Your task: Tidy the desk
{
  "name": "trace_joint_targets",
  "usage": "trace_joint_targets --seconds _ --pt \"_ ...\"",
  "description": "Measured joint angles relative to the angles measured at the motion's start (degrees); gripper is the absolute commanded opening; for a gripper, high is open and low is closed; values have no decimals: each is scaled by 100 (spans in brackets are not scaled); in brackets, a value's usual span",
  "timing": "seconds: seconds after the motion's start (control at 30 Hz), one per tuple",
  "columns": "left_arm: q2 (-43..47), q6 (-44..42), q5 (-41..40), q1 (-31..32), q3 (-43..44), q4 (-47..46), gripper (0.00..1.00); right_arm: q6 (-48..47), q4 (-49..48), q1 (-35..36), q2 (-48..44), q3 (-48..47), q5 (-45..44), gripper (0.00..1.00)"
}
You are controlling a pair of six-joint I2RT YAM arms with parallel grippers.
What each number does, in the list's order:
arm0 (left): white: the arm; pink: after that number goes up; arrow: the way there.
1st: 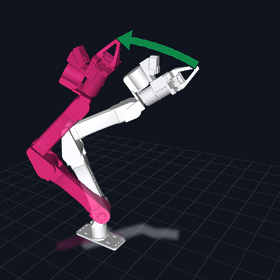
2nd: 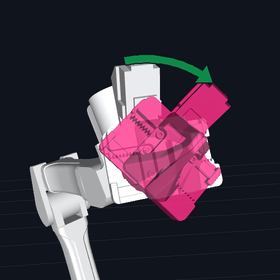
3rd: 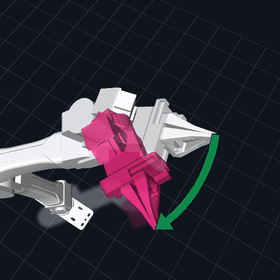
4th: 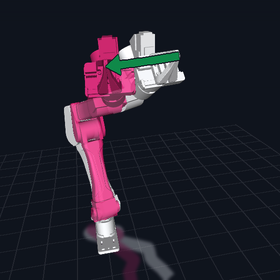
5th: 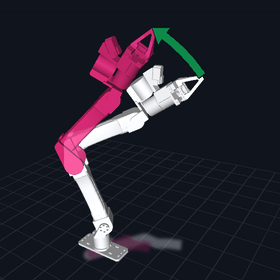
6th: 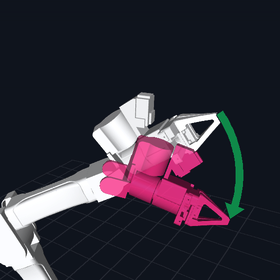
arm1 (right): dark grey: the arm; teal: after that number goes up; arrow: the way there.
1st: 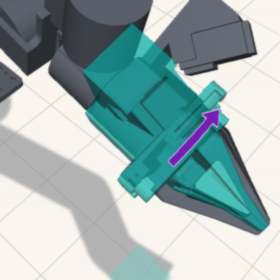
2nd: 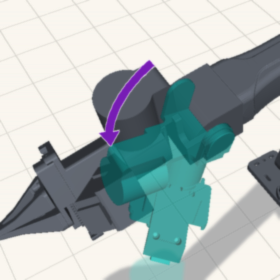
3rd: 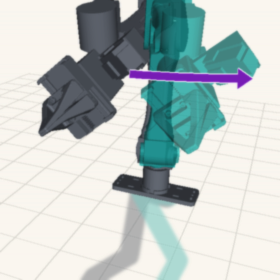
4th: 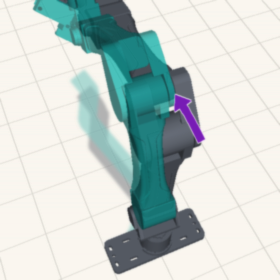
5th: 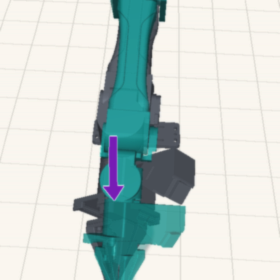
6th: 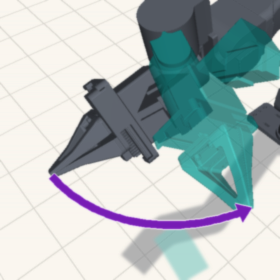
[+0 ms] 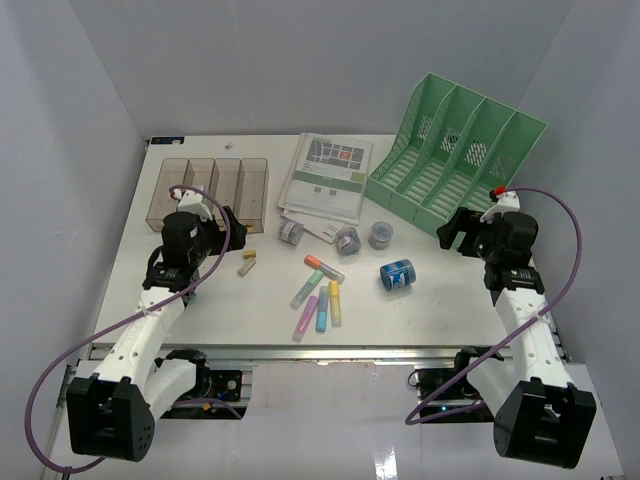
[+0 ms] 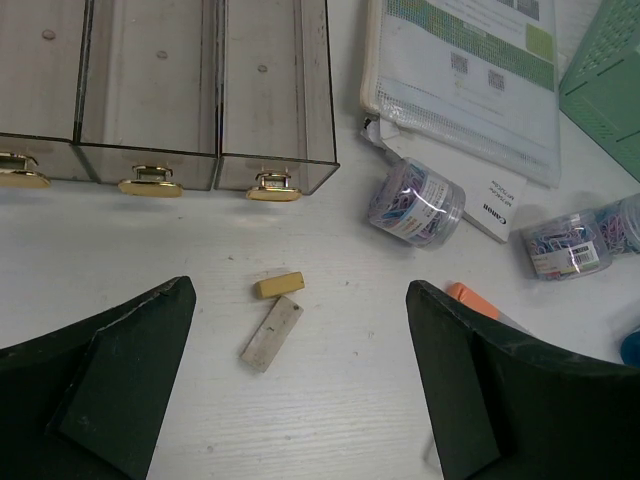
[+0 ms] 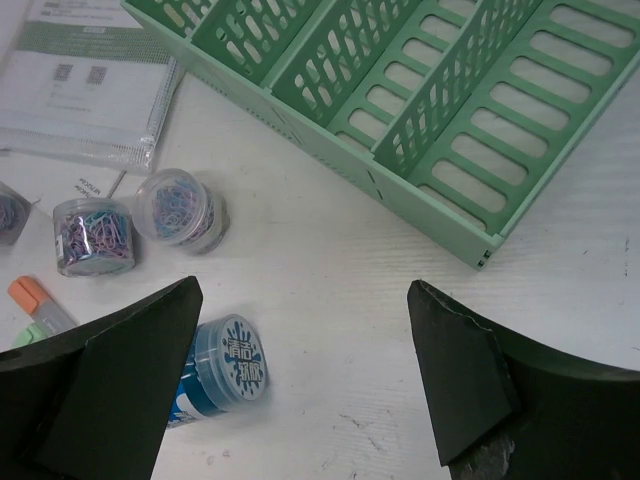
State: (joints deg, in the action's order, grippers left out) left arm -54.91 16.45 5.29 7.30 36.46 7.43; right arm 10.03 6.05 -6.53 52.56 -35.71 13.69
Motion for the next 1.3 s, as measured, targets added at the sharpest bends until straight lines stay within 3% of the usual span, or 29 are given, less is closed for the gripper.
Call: trace_joint_targets --seconds 0.23,0.4,0.6,0.97,1.3 --pt "4 303 -246 6 45 415 98 -406 -67 -58 -69 60 789 90" --pt "229 601 -650 6 165 1211 98 -1634 -103 -56 -283 489 2321 90" --pt "297 938 -1362 -4 813 2425 98 -2967 582 -54 -225 538 3723 90" --pt "-903 1499 -2336 -655 1408 3859 98 -3324 778 -54 -364 506 4024 90" --pt "-1416 1292 -2564 -1590 1678 4176 98 -3324 872 -54 -468 453 4051 90"
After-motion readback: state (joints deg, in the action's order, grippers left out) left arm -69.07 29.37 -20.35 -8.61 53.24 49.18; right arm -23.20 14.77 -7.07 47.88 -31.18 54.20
